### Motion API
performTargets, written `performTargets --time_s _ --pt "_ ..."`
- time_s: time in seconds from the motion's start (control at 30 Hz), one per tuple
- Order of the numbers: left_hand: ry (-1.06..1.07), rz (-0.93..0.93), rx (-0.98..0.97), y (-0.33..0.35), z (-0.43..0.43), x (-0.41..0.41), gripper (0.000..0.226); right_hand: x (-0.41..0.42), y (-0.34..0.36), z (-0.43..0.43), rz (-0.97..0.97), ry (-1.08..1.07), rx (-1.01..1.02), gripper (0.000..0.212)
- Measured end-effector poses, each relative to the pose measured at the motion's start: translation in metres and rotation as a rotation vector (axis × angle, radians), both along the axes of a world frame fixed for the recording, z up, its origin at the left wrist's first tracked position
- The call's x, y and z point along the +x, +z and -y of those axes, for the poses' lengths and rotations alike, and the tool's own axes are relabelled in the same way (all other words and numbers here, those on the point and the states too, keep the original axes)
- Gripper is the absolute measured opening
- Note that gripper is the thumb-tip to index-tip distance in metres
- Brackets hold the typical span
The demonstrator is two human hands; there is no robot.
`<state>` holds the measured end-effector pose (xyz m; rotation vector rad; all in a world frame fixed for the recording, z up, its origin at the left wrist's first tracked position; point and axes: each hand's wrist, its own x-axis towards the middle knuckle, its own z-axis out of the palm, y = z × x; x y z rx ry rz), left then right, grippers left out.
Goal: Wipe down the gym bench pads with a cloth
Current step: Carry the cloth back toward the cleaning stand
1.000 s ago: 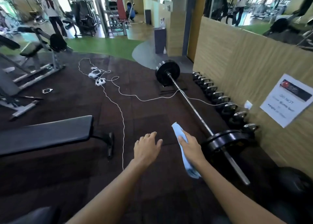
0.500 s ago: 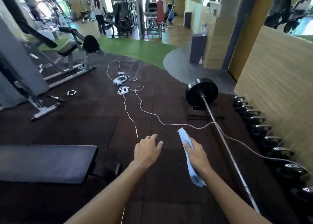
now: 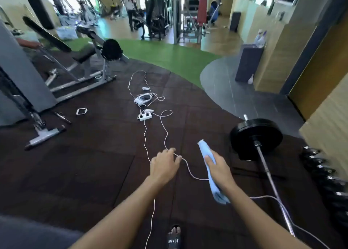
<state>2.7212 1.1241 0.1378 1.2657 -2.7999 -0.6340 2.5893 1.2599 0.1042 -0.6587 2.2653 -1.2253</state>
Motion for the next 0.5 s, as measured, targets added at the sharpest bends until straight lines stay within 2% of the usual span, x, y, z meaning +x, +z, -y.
performTargets --time_s 0.27,0.5 --pt "-0.053 0.056 0.020 0.010 0.210 -0.189 0.037 -0.185 0.002 0.197 0.074 -0.072 0.017 0.043" --pt "-0.121 0.053 -0.022 0.000 0.382 -0.399 0.043 -0.381 -0.019 0.364 0.093 -0.125 0.005 0.043"
